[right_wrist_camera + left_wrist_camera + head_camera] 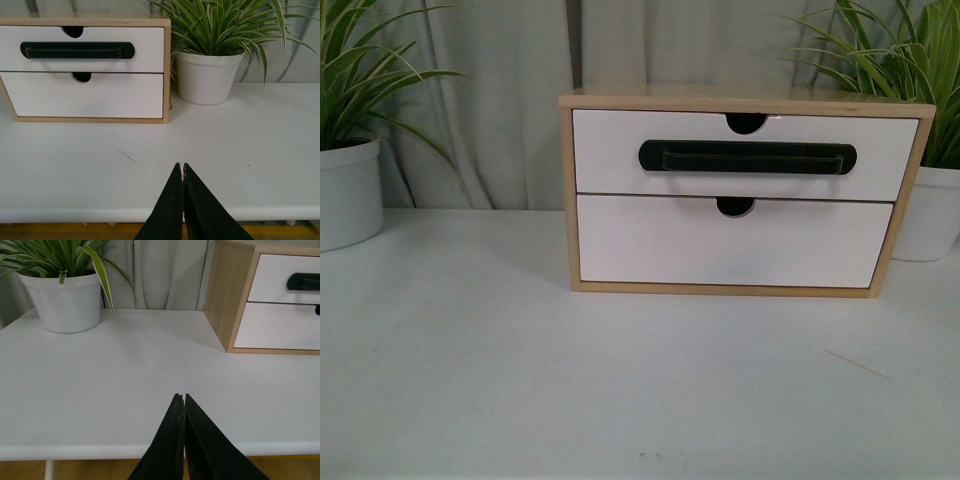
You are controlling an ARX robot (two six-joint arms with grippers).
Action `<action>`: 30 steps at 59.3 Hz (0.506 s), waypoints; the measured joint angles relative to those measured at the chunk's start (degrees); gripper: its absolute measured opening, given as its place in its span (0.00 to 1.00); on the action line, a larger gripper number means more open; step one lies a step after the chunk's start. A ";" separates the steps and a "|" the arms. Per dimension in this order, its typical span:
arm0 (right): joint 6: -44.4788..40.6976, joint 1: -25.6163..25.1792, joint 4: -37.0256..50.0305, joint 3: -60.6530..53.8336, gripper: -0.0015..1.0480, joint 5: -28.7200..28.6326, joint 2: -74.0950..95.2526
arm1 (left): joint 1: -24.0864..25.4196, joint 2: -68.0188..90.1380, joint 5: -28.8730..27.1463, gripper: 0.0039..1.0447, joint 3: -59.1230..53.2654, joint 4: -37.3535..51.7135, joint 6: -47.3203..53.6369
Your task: Close drawer sideways
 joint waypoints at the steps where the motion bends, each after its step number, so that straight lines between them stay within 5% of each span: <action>1: 0.00 0.00 0.00 -0.04 0.01 0.00 -0.04 | 0.00 -0.46 0.00 0.04 -0.33 0.17 0.00; 26: 0.02 0.00 0.33 -2.47 0.01 0.00 -2.25 | 0.04 -2.27 0.00 0.04 -2.12 0.35 0.02; 30: 0.02 0.00 0.33 -2.47 0.11 0.02 -2.25 | 0.04 -2.27 0.00 0.07 -2.12 0.35 0.00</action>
